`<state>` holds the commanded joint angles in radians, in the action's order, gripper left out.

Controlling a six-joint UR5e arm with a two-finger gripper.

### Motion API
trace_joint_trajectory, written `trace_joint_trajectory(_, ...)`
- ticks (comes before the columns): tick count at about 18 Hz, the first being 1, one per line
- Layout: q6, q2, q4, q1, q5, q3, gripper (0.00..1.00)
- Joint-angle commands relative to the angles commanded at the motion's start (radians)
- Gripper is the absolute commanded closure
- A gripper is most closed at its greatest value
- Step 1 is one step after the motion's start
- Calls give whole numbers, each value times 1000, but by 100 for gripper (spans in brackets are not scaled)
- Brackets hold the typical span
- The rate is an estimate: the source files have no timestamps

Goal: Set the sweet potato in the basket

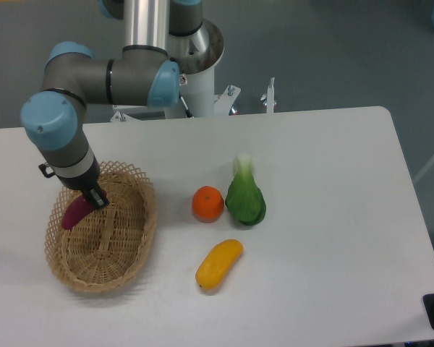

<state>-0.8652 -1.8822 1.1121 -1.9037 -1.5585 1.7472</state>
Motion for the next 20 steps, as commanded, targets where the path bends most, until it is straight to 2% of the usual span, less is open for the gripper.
trace_joint_trajectory(6, 2, 11, -6, -24, -8, -3, 0)
trace_joint_trajectory(10, -1, 8, -3, -78, -11, -50, 0)
trace_joint_trajectory(15, -6, 15, -5, -196, -9, -83, 0)
trace_joint_trajectory(20, -132, 21, 12, -348, -8, -130, 0)
